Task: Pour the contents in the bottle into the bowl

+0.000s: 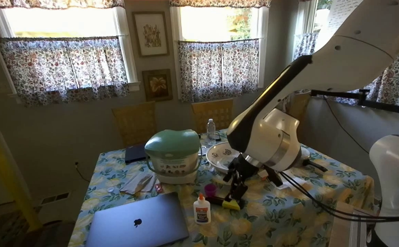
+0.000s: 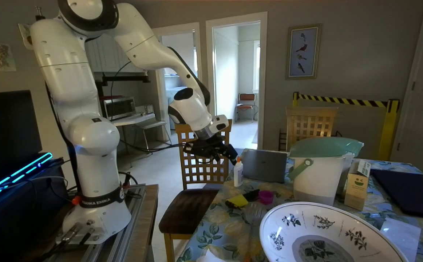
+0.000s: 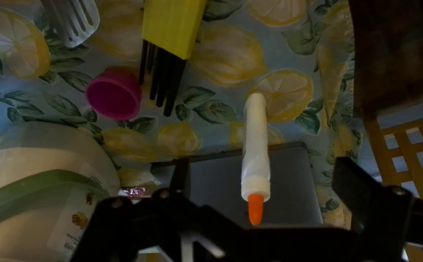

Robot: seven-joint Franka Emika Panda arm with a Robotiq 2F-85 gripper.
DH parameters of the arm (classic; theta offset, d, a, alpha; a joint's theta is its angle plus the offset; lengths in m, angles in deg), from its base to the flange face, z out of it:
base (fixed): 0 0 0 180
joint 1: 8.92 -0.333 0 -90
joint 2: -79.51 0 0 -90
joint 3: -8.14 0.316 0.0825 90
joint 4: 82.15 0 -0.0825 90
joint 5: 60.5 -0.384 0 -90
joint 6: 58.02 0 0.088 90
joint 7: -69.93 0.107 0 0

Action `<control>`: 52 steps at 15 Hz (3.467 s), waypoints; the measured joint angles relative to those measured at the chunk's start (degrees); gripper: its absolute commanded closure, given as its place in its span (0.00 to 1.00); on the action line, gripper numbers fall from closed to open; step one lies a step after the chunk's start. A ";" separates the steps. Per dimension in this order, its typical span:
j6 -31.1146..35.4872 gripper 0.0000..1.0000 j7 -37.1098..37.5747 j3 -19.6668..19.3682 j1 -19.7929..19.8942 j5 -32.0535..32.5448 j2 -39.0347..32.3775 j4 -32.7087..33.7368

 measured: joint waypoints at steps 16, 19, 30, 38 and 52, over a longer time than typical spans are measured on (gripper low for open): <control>-17.58 0.00 -31.52 -3.01 0.80 -34.31 -20.26 13.56; -17.58 0.00 -31.52 -3.02 0.79 -34.30 -20.26 13.59; -17.55 0.25 -34.70 -3.02 0.63 -34.50 -20.42 15.09; -18.04 0.35 -41.02 -3.32 0.63 -39.37 -22.64 16.56; -25.77 0.92 -49.89 -4.97 0.59 -47.33 -27.40 18.40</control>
